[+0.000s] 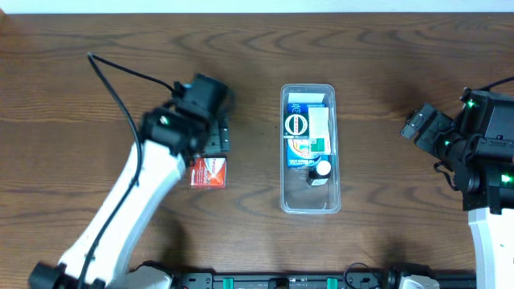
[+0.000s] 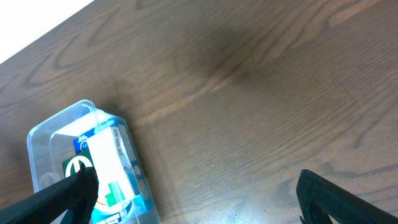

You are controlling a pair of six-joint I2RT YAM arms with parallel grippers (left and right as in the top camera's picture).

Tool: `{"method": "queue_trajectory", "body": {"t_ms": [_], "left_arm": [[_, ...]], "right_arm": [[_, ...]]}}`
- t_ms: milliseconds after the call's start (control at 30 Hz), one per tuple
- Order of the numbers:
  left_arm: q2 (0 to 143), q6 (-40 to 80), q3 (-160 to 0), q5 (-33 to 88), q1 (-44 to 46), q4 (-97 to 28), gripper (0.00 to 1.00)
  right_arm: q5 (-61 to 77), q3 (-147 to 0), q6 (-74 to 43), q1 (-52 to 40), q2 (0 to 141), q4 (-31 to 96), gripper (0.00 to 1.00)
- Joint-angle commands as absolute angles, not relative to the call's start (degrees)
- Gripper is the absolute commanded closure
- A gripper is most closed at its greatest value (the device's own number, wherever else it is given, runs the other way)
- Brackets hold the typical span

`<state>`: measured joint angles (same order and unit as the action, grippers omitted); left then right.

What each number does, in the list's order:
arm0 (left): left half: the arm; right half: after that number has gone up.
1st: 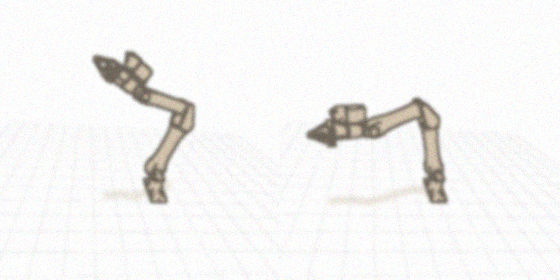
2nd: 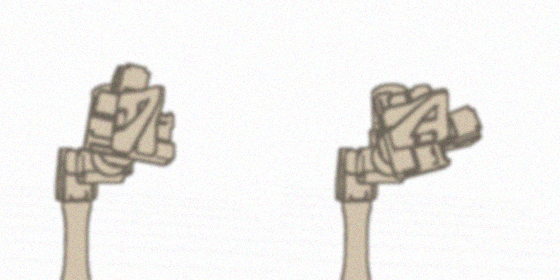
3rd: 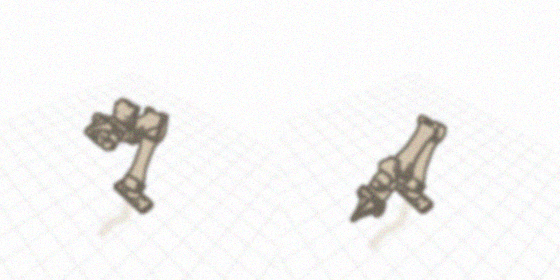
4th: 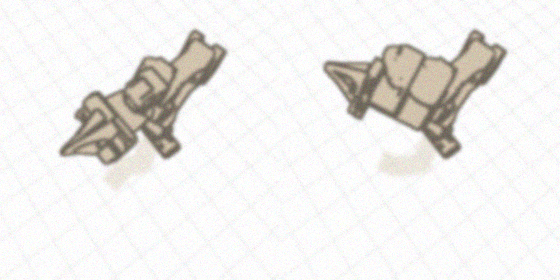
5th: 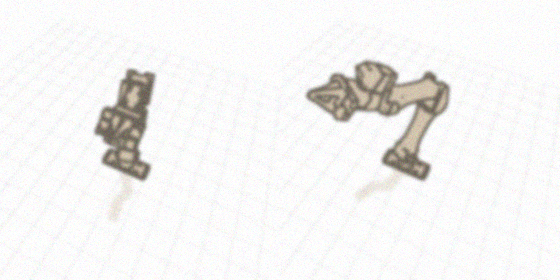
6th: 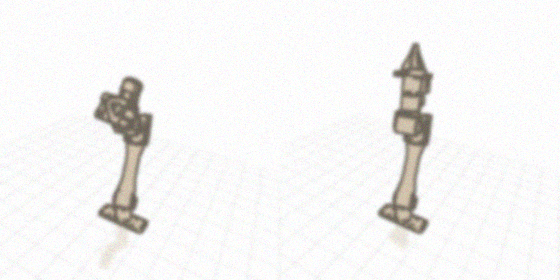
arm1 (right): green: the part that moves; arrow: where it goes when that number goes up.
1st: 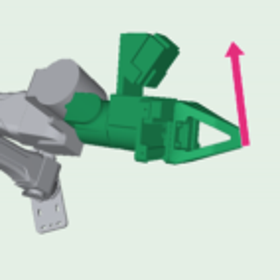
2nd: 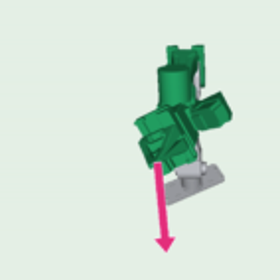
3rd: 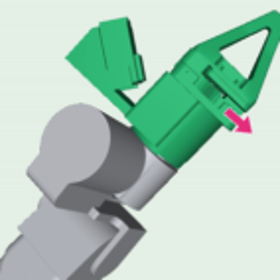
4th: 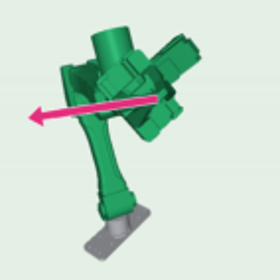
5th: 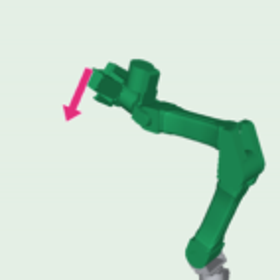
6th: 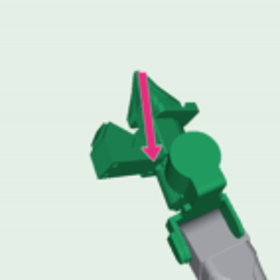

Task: Pack container
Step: 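Move the left gripper to the red box and grasp it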

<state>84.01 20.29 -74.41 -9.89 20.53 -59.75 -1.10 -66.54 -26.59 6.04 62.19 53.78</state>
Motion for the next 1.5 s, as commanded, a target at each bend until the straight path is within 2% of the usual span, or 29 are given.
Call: {"method": "queue_trajectory", "body": {"t_ms": [0,100,467,1100,1133,1267,1467], "left_arm": [[89.71,11.16,-73.19,3.01,15.81,-59.72,0.02],[94.43,8.14,-73.19,7.77,13.80,-59.51,0.02],[105.10,10.11,-71.72,7.92,13.67,-57.74,0.02],[106.45,14.31,-60.36,6.02,13.67,-46.00,0.01],[106.45,14.31,-60.34,6.02,13.67,-46.19,0.02],[105.10,14.74,-60.80,6.00,13.67,-46.81,0.13],[98.83,15.14,-63.61,6.00,14.17,-50.70,0.19]], "right_arm": [[-1.69,-66.65,-27.18,6.37,62.15,53.80,0.01],[-1.69,-66.65,-27.18,6.37,62.15,53.80,0.01],[-1.69,-66.65,-27.18,6.37,62.15,53.80,0.01],[-1.72,-66.65,-27.18,6.37,62.15,53.80,0.01],[-1.69,-66.65,-27.18,6.37,62.15,53.80,0.01],[-1.72,-66.65,-27.18,6.37,62.15,53.80,0.01],[-1.72,-66.65,-27.18,6.37,62.15,53.80,0.01]]}}
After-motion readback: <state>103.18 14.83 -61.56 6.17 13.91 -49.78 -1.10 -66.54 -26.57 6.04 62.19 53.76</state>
